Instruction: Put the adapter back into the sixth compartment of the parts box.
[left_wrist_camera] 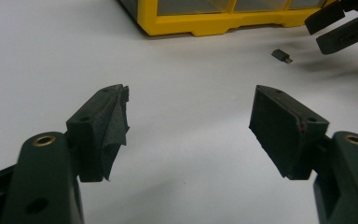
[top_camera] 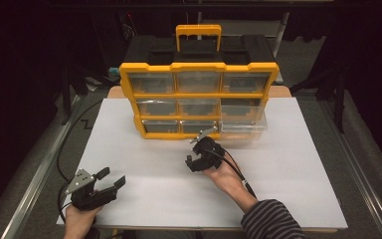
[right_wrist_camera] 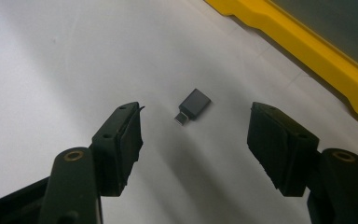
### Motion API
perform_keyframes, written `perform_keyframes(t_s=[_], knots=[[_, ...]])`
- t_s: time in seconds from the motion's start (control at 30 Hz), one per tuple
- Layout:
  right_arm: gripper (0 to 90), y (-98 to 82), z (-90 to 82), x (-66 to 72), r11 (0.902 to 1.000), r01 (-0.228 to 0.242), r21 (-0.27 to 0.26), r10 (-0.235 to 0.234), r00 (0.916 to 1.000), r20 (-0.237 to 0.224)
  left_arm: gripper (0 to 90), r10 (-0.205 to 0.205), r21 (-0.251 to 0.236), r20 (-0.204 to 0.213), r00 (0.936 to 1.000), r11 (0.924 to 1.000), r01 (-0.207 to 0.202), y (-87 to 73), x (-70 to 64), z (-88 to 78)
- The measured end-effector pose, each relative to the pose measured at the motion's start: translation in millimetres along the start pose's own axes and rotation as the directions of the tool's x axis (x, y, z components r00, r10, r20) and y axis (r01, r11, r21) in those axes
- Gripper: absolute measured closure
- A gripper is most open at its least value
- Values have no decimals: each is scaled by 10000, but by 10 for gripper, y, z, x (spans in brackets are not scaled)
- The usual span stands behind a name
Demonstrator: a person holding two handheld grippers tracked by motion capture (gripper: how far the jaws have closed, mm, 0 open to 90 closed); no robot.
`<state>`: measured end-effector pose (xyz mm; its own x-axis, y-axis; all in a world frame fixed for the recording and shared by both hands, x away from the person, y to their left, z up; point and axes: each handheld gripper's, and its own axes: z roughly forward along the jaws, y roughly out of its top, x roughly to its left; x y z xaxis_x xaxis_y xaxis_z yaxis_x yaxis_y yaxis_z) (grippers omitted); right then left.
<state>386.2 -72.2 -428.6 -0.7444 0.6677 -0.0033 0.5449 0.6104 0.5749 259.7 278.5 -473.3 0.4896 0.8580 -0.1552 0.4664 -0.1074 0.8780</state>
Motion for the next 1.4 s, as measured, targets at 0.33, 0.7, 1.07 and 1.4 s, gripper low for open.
perform_keyframes(t_s=[0.33, 0.7, 1.07, 1.4], knots=[[468, 228, 177, -19, 9915, -225, 1281, 279, 9988, -401, 282, 20, 97, 0, 10000, 10000, -20, -2, -1, 5], [573, 386, 325, -60, 9706, -411, 2373, 537, 9975, -469, 281, 55, 127, 26, 10000, 9999, -56, -2, -2, 7], [760, 390, 398, -28, 9644, 302, 2625, -259, 9995, -199, 278, 51, 283, 64, 10000, 9996, -53, -5, 1, 21], [768, 393, 385, -2, 9618, 586, 2674, -563, 9983, -164, 277, 103, 328, 28, 9999, 9994, -104, -7, -5, 21]])
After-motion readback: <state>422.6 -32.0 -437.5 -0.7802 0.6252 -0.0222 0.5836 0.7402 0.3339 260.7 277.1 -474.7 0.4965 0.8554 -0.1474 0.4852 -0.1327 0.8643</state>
